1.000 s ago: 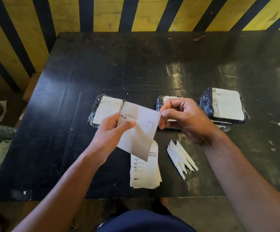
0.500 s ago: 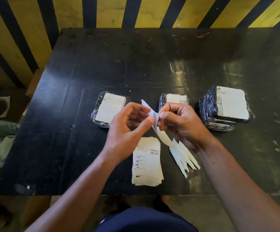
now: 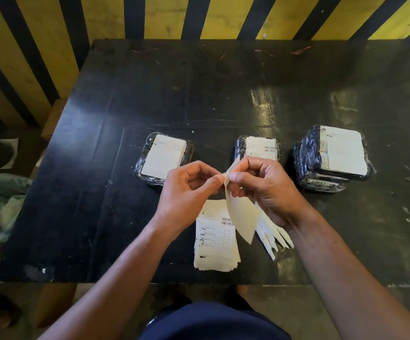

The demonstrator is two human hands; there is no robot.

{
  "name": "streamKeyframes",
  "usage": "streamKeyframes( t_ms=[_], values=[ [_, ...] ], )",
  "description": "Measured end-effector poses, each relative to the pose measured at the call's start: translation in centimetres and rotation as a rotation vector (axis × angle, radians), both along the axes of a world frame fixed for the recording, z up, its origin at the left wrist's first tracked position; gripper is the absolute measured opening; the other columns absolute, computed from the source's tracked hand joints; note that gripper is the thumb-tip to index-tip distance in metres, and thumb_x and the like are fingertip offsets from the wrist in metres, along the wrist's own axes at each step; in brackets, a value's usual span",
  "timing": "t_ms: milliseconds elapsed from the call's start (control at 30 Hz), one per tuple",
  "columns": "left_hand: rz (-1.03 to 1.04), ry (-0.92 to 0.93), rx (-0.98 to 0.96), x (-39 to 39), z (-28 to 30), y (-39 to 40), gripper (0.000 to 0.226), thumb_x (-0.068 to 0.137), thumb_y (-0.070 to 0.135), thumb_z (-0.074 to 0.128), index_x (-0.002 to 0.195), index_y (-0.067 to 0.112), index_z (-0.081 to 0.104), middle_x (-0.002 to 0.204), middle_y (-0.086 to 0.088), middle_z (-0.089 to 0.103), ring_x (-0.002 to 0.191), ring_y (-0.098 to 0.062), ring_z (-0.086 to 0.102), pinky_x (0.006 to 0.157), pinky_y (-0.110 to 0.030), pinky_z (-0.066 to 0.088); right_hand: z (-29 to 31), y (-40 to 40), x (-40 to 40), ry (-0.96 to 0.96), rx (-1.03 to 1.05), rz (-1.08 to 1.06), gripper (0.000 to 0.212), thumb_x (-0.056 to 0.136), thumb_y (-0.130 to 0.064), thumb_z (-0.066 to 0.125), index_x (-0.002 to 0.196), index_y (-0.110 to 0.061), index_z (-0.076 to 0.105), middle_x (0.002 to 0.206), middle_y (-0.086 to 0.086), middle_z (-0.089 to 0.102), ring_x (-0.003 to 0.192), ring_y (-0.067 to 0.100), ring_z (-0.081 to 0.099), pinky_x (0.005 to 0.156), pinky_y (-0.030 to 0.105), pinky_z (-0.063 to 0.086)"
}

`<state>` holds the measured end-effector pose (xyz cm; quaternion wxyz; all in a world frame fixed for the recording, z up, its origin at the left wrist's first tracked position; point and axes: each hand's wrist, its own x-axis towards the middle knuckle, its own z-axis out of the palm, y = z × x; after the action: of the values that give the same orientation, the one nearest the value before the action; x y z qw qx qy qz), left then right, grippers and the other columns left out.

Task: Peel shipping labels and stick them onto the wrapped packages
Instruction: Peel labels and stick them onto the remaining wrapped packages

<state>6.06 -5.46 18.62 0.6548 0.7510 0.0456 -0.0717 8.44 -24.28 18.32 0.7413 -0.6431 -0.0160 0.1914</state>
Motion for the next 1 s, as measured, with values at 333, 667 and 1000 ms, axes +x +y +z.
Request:
streamKeyframes(
  t_ms=[333, 667, 1000],
  values=[
    [0.327, 0.284, -0.422, 0.8, -2.3, 0.9, 0.019, 0.104, 0.01, 0.057, 0.089, 0.01, 0.068, 0.092, -0.009, 0.079, 0.084, -0.021, 0.075, 0.078, -0.031, 0.06, -2.9, -0.7, 0.3, 0.301, 0.262, -0.271, 0.035, 0.098, -0.003, 0.057, 0.066, -0.017, 0.061, 0.074, 0.004, 0.068, 0.071, 0.016, 0.065, 0.069, 0.025, 0.051],
    [0.632, 0.3, -0.53, 1.7, -4.3, 3.8, 0.019, 0.105, 0.012, 0.054, 0.091, 0.01, 0.065, 0.084, -0.004, 0.076, 0.079, -0.016, 0.074, 0.073, -0.026, 0.06, -7.4, -4.5, 0.5, 0.532, 0.416, -0.665, 0.011, 0.097, -0.006, 0.057, 0.094, -0.009, 0.067, 0.085, 0.008, 0.074, 0.072, 0.016, 0.069, 0.076, 0.026, 0.059],
    [0.667, 0.25, -0.461, 2.3, -5.2, 6.7, 0.016, 0.104, 0.016, 0.05, 0.095, 0.013, 0.062, 0.098, -0.006, 0.076, 0.092, -0.021, 0.075, 0.075, -0.028, 0.06, -8.6, -9.2, 1.1, 0.289, 0.209, -0.925, 0.017, 0.089, -0.011, 0.055, 0.073, -0.017, 0.054, 0.068, -0.002, 0.059, 0.068, 0.015, 0.058, 0.061, 0.028, 0.047]
  ],
)
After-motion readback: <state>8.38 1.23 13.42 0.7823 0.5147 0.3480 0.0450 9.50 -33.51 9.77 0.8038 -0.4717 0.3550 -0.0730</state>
